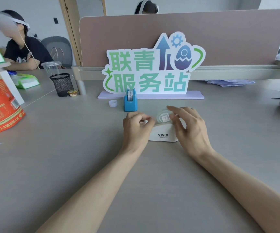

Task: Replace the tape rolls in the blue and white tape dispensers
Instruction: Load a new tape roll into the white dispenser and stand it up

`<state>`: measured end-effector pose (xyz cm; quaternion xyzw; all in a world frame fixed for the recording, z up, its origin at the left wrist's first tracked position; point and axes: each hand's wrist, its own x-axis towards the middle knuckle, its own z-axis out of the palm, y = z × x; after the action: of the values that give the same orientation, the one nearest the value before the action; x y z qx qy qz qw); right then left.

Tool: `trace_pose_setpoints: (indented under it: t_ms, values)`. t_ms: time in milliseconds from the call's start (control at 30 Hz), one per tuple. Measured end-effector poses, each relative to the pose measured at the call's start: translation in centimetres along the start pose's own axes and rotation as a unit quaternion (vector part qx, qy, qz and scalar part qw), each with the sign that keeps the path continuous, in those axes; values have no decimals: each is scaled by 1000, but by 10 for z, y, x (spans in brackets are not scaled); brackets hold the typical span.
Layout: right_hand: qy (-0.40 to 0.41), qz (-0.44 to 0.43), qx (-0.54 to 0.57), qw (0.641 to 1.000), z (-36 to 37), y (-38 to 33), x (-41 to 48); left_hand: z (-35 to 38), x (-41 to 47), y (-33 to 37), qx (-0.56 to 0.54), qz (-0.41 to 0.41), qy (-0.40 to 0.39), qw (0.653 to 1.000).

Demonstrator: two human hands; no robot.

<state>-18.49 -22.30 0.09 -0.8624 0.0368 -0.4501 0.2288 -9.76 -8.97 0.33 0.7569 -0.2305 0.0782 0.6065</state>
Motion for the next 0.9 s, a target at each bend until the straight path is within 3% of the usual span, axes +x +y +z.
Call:
trace_pose_setpoints:
  t_ms: [400, 900]
  values:
    - [27, -26, -16, 999, -3, 4, -2, 1, 0, 1, -11, 1, 11, 1000]
    - [-27, -62, -15, 998, -6, 7, 0, -1, -2, 2, 10, 9, -3, 1000]
